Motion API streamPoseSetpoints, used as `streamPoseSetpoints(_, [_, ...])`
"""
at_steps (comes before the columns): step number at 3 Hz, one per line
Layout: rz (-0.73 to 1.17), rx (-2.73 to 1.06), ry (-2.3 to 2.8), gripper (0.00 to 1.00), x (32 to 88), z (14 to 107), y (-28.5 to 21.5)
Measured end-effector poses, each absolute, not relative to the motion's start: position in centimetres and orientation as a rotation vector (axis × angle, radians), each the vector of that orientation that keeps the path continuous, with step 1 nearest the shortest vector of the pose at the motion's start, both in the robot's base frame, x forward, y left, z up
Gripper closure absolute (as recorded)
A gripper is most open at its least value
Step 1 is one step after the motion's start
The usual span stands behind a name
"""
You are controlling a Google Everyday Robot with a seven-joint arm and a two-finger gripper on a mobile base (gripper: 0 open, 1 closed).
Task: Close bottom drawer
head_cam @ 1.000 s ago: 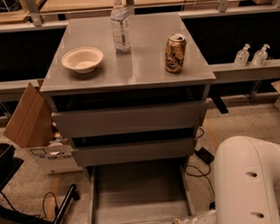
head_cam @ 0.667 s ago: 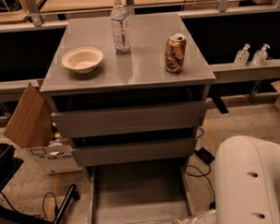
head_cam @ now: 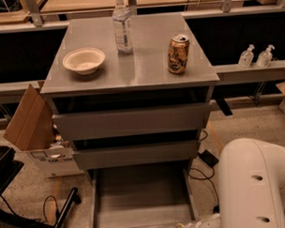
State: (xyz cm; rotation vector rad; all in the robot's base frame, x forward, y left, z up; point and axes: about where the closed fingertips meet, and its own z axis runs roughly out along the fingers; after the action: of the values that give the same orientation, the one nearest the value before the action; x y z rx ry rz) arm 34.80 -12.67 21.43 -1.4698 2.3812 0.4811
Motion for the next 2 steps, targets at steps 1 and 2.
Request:
streamPoseSetpoints(1, [0.481, -1.470, 2.381, 1.00, 34.80, 21.43, -12.67])
streamPoseSetpoints(2, [0.481, -1.470, 2.381, 0.82, 34.80, 21.43, -12.67])
